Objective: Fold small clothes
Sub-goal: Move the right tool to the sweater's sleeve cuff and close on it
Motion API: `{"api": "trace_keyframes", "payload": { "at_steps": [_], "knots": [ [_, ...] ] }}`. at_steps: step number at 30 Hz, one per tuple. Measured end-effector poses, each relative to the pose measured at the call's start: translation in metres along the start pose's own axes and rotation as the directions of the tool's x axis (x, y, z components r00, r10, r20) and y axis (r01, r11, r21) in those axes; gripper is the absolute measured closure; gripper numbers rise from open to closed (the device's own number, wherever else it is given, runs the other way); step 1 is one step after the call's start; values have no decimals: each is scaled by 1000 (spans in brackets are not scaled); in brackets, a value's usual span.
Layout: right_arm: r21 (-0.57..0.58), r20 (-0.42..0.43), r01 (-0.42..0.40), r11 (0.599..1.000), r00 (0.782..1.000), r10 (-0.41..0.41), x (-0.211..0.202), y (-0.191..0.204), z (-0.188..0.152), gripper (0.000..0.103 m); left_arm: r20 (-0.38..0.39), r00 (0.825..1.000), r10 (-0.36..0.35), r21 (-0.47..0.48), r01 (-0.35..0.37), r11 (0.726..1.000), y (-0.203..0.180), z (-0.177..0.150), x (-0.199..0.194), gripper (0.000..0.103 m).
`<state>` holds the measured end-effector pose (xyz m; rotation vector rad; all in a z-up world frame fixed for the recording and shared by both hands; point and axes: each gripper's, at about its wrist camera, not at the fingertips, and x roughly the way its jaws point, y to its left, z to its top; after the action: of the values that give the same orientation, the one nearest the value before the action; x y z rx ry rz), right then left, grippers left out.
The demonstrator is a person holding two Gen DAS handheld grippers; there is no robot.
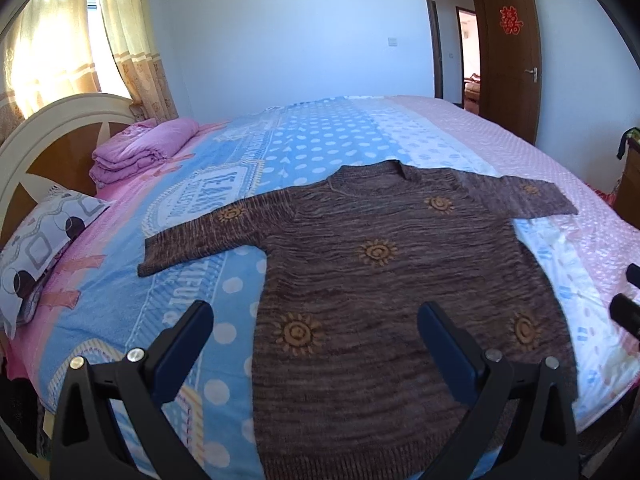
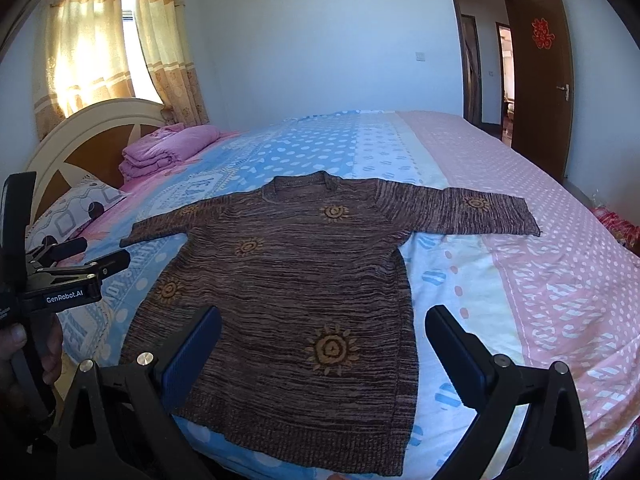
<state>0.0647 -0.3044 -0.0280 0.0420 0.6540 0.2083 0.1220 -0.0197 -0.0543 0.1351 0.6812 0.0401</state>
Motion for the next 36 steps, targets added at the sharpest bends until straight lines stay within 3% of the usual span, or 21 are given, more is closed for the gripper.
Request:
{"api": "trace_keyframes", "payload": {
  "at_steps": [12, 21, 36],
  "knots": [
    [114, -90, 114, 987, 991, -104, 75, -100, 35, 1, 0, 997, 81, 7, -81, 997, -11, 36, 86, 0],
    [198, -171, 226, 954, 966, -193, 136, -184, 61, 2, -42, 991, 130, 29, -128, 991, -23, 55, 154, 0],
    [324, -262, 390, 862, 912, -315, 205, -318, 99, 36, -118, 976, 182, -3, -183, 983, -8, 78, 228, 0]
  ]
}}
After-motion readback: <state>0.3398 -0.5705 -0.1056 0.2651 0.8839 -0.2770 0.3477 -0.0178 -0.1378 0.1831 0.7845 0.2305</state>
